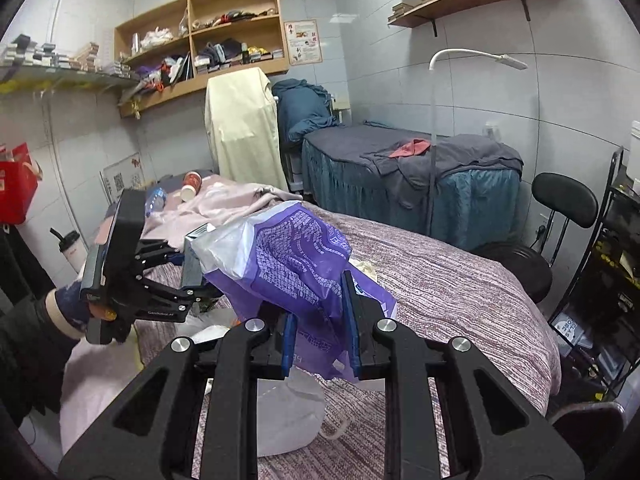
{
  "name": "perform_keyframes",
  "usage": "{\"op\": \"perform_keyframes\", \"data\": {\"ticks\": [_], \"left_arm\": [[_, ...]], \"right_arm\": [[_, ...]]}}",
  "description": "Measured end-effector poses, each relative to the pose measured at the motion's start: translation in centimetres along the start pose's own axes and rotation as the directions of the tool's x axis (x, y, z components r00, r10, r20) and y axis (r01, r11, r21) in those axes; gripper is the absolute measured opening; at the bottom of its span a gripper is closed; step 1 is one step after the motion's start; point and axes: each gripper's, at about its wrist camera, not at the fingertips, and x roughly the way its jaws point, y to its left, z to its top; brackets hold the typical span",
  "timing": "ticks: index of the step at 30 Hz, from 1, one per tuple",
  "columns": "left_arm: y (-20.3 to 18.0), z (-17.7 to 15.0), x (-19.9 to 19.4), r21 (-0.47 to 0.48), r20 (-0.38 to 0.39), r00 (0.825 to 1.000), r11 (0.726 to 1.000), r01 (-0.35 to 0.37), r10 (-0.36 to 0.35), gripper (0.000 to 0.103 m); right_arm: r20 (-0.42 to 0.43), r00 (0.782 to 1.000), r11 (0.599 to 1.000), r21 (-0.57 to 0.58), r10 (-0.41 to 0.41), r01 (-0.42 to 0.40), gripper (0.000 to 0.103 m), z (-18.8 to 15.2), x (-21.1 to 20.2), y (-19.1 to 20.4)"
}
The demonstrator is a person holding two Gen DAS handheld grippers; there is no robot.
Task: Collect trash
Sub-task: 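Grasp the green juice carton with the left tool while the right tool grasps the purple bag, then carry carton and bag to the brown bin and open both tools inside it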
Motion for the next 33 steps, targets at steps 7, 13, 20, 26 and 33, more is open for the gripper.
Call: {"op": "perform_keyframes", "data": {"ticks": [7, 13, 20, 26, 33], "left_arm": [[-0.2, -0.7, -5.2, -0.121, 0.111, 0.993, 0.992, -0.029, 0.042, 0.059], [-2.6, -0.8, -9.6, -0.181, 0.205, 0.979, 0.983, 0.022, 0.016, 0.059], [-7.7, -1.1, -12.1, -0.194, 0.270, 0.962, 0.975, 0.106, -0.051, 0.060], [-11.6, -0.8, -12.9, -0.189, 0.300, 0.948, 0.967, 0.171, -0.109, 0.060], [-15.6, -0.3, -12.7, -0.164, 0.312, 0.932, 0.956, 0.243, -0.184, 0.060]], "right_arm": [[0.060, 0.998, 0.998, 0.053, 0.018, -0.021, 0.021, -0.2, -4.5, -0.7], [0.082, 0.997, 0.997, 0.076, 0.012, -0.019, 0.021, -1.4, -8.3, -1.2], [0.081, 0.997, 0.992, 0.126, -0.013, 0.003, 0.021, -3.7, -11.8, -2.7], [0.061, 0.996, 0.981, 0.187, -0.058, 0.046, 0.021, -6.5, -14.6, -4.7], [0.037, 0.990, 0.956, 0.265, -0.137, 0.123, 0.021, -9.8, -17.9, -7.8]]}}
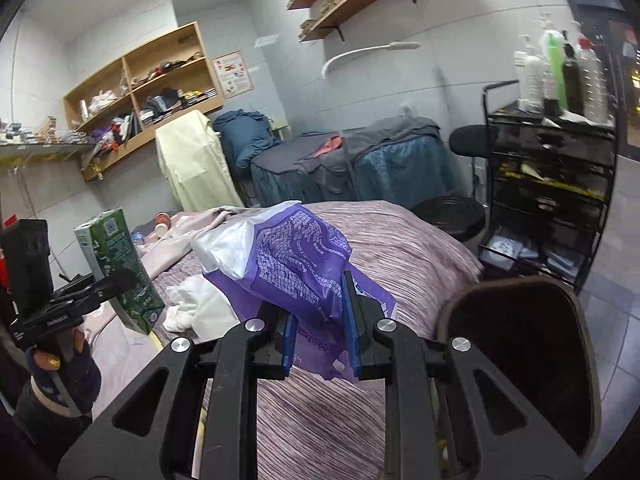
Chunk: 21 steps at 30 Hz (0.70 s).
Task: Collect trash
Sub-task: 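Carry carton and bag to the brown bin and open both tools inside it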
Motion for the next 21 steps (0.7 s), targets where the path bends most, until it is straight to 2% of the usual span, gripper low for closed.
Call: {"op": "perform_keyframes", "data": {"ticks": [10, 18, 21], "left_arm": [[-4.9, -0.2, 2.3, 0.023, -0.020, 0.995, 0.995, 0.097, -0.096, 0.060], [-8.9, -0.8, 4.6, 0.041, -0.048, 0.985, 0.985, 0.167, -0.165, 0.060], [-10.2, -0.9, 5.3, 0.050, -0.059, 0.980, 0.980, 0.195, -0.192, 0.060]], "right_arm": [[-0.016, 0.986, 0.983, 0.076, -0.166, 0.167, 0.021, -2.4, -3.5, -6.1], [-0.092, 0.944, 0.940, 0.103, -0.316, 0.325, 0.021, -4.7, -3.9, -11.0], [-0.138, 0.930, 0.927, 0.115, -0.341, 0.357, 0.021, -5.8, -3.4, -12.6]]}}
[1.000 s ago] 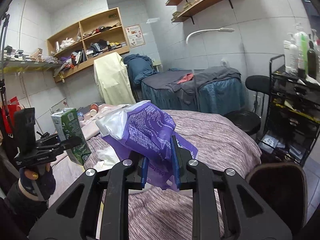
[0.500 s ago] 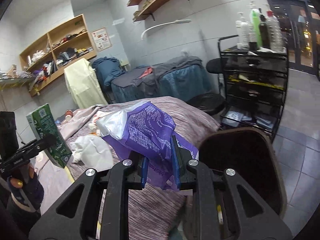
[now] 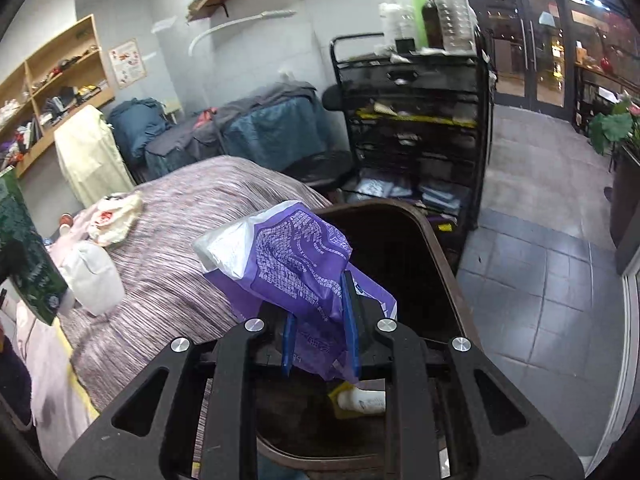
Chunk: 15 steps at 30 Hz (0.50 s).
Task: Collect trash
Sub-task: 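Carry carton and bag to the brown bin and open both tools inside it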
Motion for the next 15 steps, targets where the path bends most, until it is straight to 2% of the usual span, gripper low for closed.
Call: {"op": "perform_keyframes", "data": {"ticks": [6, 8, 11, 12, 13, 15], "left_arm": [[-2.1, 0.0, 1.9, 0.021, -0.026, 0.999, 0.999, 0.032, -0.032, 0.060], [-2.7, -0.1, 2.4, 0.027, -0.035, 0.999, 0.999, 0.042, -0.041, 0.060], [-3.5, -0.1, 3.1, 0.034, -0.046, 0.998, 0.998, 0.052, -0.050, 0.060], [-3.7, -0.1, 3.3, 0.035, -0.049, 0.997, 0.998, 0.057, -0.055, 0.060], [-3.9, -0.1, 3.5, 0.036, -0.053, 0.997, 0.997, 0.062, -0.060, 0.060], [-4.2, -0.1, 3.9, 0.040, -0.060, 0.996, 0.997, 0.068, -0.065, 0.060]], "right_arm": [[-0.077, 0.996, 0.999, 0.008, -0.047, 0.048, 0.022, -1.2, 2.2, -1.4], [-0.099, 0.993, 0.998, 0.006, -0.063, 0.064, 0.028, -1.7, 2.6, -1.5], [-0.103, 0.992, 0.997, 0.015, -0.073, 0.075, 0.047, -2.1, 2.7, -1.9], [-0.096, 0.992, 0.996, 0.021, -0.079, 0.081, 0.057, -2.2, 2.6, -2.1], [-0.091, 0.992, 0.996, 0.027, -0.083, 0.086, 0.063, -2.2, 2.5, -2.1], [-0.089, 0.993, 0.996, 0.034, -0.079, 0.082, 0.063, -2.2, 2.3, -2.3]]}}
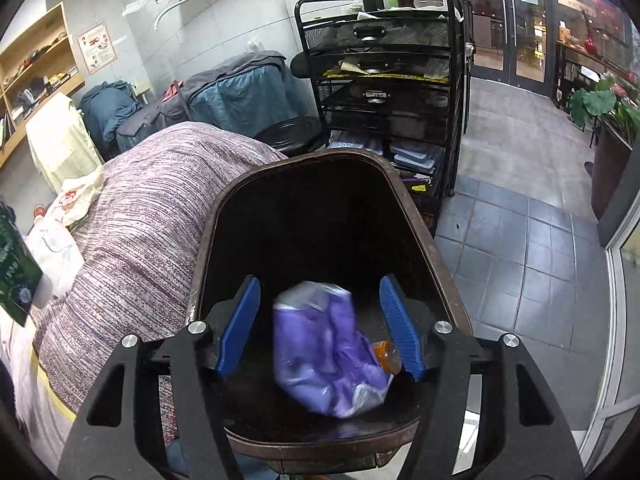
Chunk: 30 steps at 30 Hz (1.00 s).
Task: Collect trash
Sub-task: 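Carry carton and bag to the brown bin and open both tools inside it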
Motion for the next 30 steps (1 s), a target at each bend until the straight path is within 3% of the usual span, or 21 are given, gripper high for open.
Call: {"op": "perform_keyframes", "data": {"ticks": [2, 9, 16, 19, 30], "left_arm": [[-0.5, 0.2, 0.4, 0.005, -0.009, 1.000, 1.000, 0.009, -0.009, 0.060], [-2.2, 0.5, 2.4, 0.008, -0.043, 0.998, 0.999, 0.054, -0.053, 0.060], [-4.5, 0.6, 5.5, 0.020, -0.104, 0.991, 0.996, 0.087, -0.084, 0.060], [-5.6, 0.5, 7.1, 0.041, -0.135, 0.988, 0.996, 0.083, -0.077, 0.060], [-7.8, 0.2, 11.8, 0.086, -0.229, 0.972, 0.993, 0.080, -0.059, 0.060]], "right_arm": [[0.010, 1.000, 1.000, 0.013, -0.009, 0.009, 0.070, 0.0, -0.4, -0.2], [0.100, 0.994, 0.999, 0.040, -0.037, 0.033, 0.072, 0.5, -3.3, -0.8], [0.211, 0.971, 0.990, 0.104, -0.116, 0.095, 0.077, 1.0, -6.7, -2.6], [0.231, 0.962, 0.983, 0.146, -0.146, 0.114, 0.082, 1.1, -7.6, -3.8], [0.233, 0.950, 0.965, 0.212, -0.205, 0.156, 0.082, 0.8, -8.6, -6.8]]}}
